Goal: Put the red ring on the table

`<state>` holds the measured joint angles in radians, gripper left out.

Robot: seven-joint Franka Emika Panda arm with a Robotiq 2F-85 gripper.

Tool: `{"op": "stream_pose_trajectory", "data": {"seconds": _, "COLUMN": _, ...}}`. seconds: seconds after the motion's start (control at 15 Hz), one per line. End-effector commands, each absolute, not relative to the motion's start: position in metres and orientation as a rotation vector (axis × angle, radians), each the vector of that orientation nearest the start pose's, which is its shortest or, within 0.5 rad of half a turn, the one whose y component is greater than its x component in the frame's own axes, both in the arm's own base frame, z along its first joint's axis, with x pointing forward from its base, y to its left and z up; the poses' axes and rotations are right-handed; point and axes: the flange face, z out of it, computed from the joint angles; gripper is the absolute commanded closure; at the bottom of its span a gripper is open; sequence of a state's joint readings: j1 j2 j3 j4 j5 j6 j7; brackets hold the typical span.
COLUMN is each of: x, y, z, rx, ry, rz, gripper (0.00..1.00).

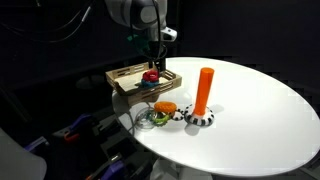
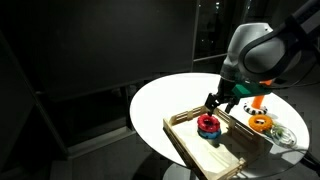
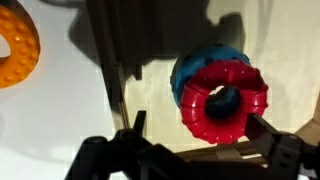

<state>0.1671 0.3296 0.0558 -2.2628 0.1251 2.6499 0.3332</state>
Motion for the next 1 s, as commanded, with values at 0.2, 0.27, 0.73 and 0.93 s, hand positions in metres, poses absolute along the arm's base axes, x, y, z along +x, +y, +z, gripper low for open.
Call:
{"op": "stream_pose_trajectory", "data": {"seconds": 0.2, "x": 0.512, "y": 0.102, "z": 0.27, "rx": -3.151, "ry": 0.219, "rz": 0.17, "gripper": 0.0}}
{"op": "stream_pose_trajectory", "data": {"seconds": 0.27, "x": 0.507, "y": 0.099, "z": 0.278, "rx": -3.169, "ry": 0.209, "rz": 0.209, "gripper": 0.0}}
{"op": "stream_pose_trajectory", "data": {"seconds": 0.73, "x": 0.478, "y": 0.093, "z": 0.33, "rx": -3.199, "ry": 0.114, "rz": 0.307, "gripper": 0.0}}
{"op": "stream_pose_trajectory", "data": {"seconds": 0.93, "x": 0.47, "y": 0.092, "z": 0.351, "rx": -3.202, "ry": 0.112, "rz": 0.293, "gripper": 0.0}}
